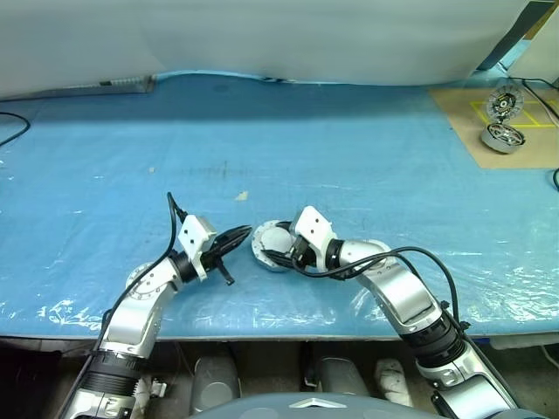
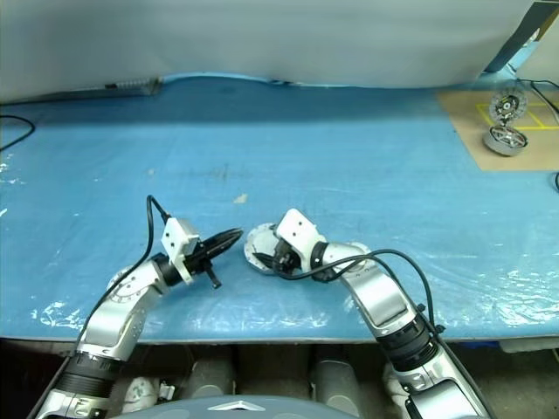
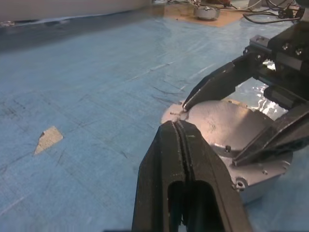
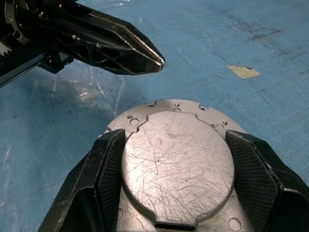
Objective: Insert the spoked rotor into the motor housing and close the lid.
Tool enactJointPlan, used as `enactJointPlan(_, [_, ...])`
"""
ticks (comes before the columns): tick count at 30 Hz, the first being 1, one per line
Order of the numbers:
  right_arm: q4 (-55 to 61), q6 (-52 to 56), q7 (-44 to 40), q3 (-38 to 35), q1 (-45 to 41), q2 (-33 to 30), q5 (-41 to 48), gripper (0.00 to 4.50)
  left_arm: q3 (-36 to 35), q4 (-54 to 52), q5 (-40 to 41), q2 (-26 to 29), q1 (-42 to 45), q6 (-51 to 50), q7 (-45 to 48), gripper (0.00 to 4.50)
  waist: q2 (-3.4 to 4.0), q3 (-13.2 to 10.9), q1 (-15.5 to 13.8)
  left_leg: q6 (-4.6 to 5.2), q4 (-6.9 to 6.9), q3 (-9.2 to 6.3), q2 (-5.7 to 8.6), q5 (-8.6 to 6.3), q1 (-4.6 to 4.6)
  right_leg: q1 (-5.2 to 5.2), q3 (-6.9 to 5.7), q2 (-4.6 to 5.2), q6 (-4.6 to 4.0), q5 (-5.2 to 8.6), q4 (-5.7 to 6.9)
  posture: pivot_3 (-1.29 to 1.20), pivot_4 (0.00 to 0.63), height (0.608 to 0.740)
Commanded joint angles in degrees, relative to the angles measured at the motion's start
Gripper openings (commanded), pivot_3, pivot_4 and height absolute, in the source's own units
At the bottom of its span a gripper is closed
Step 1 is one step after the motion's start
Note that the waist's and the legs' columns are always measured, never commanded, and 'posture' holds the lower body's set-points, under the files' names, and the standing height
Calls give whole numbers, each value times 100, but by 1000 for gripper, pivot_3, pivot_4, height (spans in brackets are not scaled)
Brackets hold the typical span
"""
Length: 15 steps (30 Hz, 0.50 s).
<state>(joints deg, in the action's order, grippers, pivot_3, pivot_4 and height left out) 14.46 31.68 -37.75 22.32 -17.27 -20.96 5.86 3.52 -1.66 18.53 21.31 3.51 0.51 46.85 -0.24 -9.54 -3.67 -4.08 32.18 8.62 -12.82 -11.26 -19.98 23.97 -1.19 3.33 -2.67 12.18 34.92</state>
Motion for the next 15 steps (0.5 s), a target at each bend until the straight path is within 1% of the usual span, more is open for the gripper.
enactJointPlan(1, [-209, 288, 61, 155, 69, -124, -223, 2961, -53, 48, 56, 29, -48, 118, 136, 0, 1, 1, -6, 0, 0, 0, 0, 0, 0, 0, 0, 0, 0, 0, -1, 0, 150, 740])
enactJointPlan(5, [-193, 386, 102, 154, 48, -85, -187, 2961, 144, -57, -125, -45, 108, -33, -5, 0, 3, 3, -14, 0, 0, 0, 1, 0, 1, -2, 0, 1, 0, 0, 0, 0, 150, 740])
enactJointPlan(9, [-189, 415, 147, 195, 34, -72, -203, 2961, 252, -167, -325, 51, 276, -145, -50, 0, 5, 6, -13, 0, 0, 0, 0, 0, 6, -5, 0, 1, 9, 4, 0, 0, 150, 740])
enactJointPlan(15, [-92, 332, 250, 29, 30, 131, -39, 2961, 129, -350, -175, 288, 407, -424, 71, 0, 6, 6, 10, 0, -1, 0, -1, 0, 4, -3, 0, -1, 1, 0, 0, 0, 150, 740])
